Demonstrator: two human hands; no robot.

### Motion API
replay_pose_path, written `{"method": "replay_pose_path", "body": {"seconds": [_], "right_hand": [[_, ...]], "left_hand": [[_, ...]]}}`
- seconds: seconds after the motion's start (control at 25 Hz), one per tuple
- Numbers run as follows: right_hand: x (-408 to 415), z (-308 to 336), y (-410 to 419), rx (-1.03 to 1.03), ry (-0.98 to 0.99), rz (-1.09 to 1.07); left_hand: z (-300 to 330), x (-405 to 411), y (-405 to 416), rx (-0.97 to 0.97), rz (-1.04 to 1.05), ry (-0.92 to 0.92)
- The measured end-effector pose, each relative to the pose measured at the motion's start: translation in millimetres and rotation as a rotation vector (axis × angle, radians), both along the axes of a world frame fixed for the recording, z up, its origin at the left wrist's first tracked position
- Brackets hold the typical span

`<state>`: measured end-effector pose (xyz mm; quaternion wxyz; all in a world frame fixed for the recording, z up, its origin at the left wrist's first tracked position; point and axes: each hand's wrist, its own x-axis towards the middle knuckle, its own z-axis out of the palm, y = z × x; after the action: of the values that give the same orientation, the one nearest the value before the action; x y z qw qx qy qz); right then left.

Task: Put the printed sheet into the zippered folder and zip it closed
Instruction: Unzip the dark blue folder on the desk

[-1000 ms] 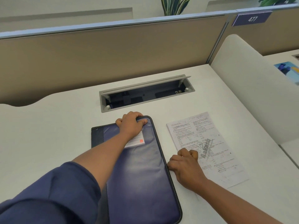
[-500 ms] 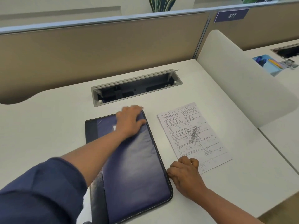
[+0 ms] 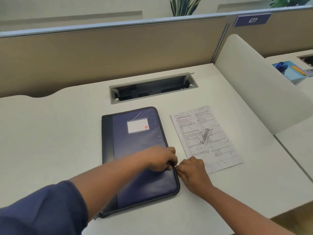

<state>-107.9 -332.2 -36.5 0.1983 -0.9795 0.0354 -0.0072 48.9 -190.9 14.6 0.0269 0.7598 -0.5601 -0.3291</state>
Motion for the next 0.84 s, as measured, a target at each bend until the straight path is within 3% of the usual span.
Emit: {"method": "replay_pose_path", "body": {"seconds": [0.48,0.84], "right_hand": [[-72.2,-19.2,35.4,0.162,-0.125,-0.066],[-77.0,-21.1,96.0,0.075,-0.125,0.026]], "left_hand": [[1.5,4.1,-9.0,-0.071,0.175,0.074],[-7.7,-9.0,-3.5,-0.113,0.254,0.058]]}}
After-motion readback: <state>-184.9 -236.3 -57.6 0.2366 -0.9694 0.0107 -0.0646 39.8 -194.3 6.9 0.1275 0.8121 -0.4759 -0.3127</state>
